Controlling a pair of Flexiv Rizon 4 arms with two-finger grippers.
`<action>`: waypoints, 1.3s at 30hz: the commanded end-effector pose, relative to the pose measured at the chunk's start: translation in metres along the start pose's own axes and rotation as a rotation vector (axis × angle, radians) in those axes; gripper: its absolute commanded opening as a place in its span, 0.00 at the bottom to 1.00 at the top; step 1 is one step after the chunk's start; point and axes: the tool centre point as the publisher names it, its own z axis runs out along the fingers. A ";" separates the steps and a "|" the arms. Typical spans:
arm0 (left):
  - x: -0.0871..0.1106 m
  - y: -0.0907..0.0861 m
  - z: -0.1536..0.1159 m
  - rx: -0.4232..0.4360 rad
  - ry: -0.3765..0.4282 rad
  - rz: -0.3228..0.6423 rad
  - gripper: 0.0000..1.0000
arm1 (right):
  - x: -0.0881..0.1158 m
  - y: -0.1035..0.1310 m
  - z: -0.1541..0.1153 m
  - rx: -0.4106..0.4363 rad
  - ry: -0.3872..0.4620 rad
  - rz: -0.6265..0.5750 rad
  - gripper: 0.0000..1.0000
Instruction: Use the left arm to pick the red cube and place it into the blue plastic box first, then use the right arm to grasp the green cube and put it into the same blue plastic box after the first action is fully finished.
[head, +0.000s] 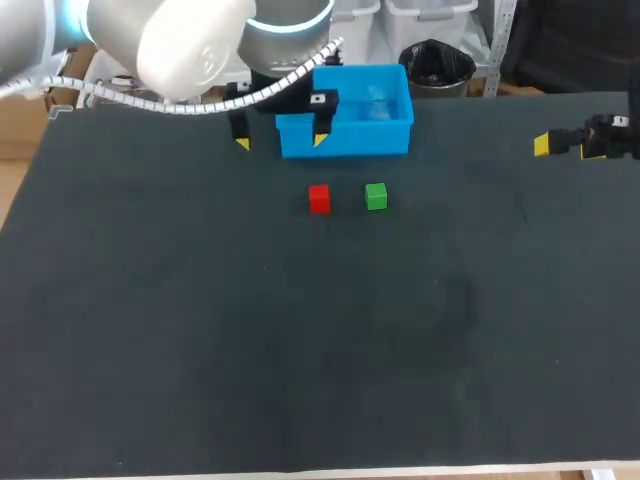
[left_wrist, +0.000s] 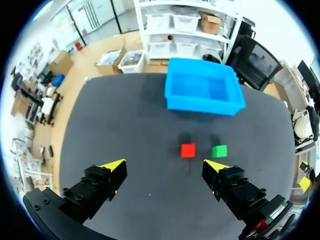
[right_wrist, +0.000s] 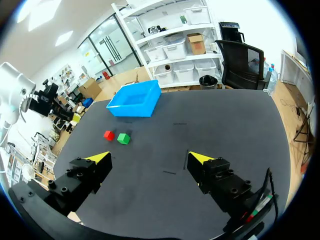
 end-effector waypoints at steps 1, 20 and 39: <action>-0.007 -0.007 0.006 0.034 0.005 0.002 1.00 | 0.000 0.000 0.000 0.002 0.001 0.000 1.00; -0.015 -0.023 0.007 0.054 -0.022 0.015 1.00 | 0.000 0.000 0.000 0.002 0.001 0.000 1.00; -0.018 -0.027 0.022 0.102 0.112 0.008 1.00 | 0.000 0.000 0.000 0.002 0.001 0.000 1.00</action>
